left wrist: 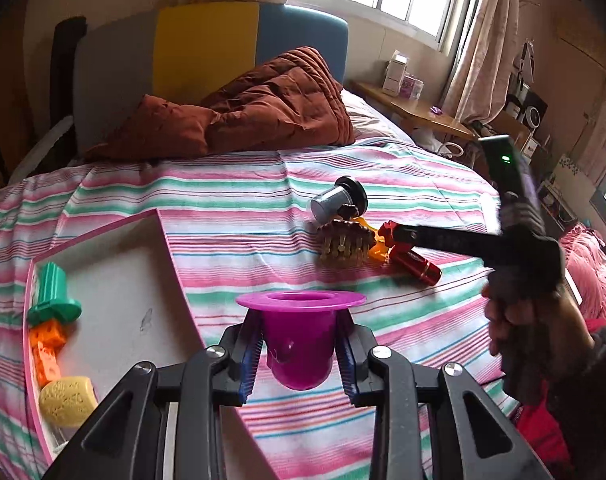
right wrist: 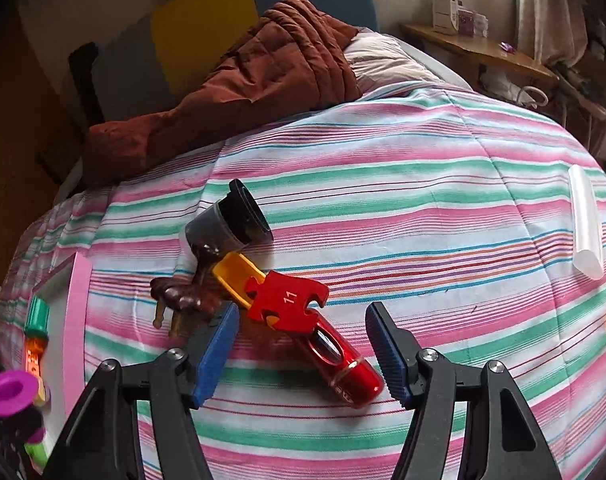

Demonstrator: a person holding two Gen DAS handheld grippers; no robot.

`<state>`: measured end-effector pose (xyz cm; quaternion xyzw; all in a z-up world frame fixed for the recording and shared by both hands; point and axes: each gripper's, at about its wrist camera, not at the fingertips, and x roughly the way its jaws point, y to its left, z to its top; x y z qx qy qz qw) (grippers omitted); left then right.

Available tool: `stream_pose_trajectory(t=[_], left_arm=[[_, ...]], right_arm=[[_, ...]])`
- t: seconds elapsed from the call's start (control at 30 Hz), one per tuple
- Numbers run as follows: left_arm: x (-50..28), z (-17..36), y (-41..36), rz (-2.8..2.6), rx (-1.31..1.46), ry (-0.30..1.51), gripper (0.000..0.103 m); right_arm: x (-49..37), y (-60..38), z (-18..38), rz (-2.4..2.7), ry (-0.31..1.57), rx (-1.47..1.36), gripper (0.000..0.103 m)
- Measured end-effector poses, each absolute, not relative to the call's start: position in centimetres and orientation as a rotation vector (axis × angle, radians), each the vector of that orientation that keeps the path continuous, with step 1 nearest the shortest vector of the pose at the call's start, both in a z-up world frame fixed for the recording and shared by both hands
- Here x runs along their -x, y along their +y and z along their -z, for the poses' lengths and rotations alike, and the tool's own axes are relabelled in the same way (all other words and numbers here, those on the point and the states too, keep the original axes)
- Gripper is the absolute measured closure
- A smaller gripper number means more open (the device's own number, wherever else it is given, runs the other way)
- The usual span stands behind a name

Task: Organize rigid objects
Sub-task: 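Grasp the red puzzle piece with the right gripper while the left carries the magenta cup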

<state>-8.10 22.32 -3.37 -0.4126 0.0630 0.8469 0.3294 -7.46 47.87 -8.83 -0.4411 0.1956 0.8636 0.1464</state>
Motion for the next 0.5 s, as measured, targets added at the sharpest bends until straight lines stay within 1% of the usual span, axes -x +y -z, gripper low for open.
stream_pose_trajectory(t=[0.07, 0.1, 0.13, 0.27, 0.5], left_arm=[[7.8, 3.3, 21.6, -2.223, 1.08, 0.16, 0.07], [7.7, 3.2, 21.3, -2.228, 1.079, 0.158, 0.07], [7.5, 3.2, 20.9, -2.234, 1.081, 0.149, 0.07], [7.1, 3.3, 19.7, -2.244, 1.09, 0.136, 0.07], [6.4, 3.5, 17.2, -2.277, 1.105, 0.105, 0.07]], right_arm=[[8.2, 48.1, 9.5, -2.455, 0.601, 1.28, 0.036], [8.6, 48.2, 9.9, -2.45, 0.614, 1.287, 0.038], [8.8, 48.2, 10.2, -2.451, 0.615, 1.305, 0.056], [8.5, 47.7, 9.7, -2.457, 0.55, 1.297, 0.055], [4.9, 45.4, 7.6, -2.542, 0.439, 1.286, 0.055]])
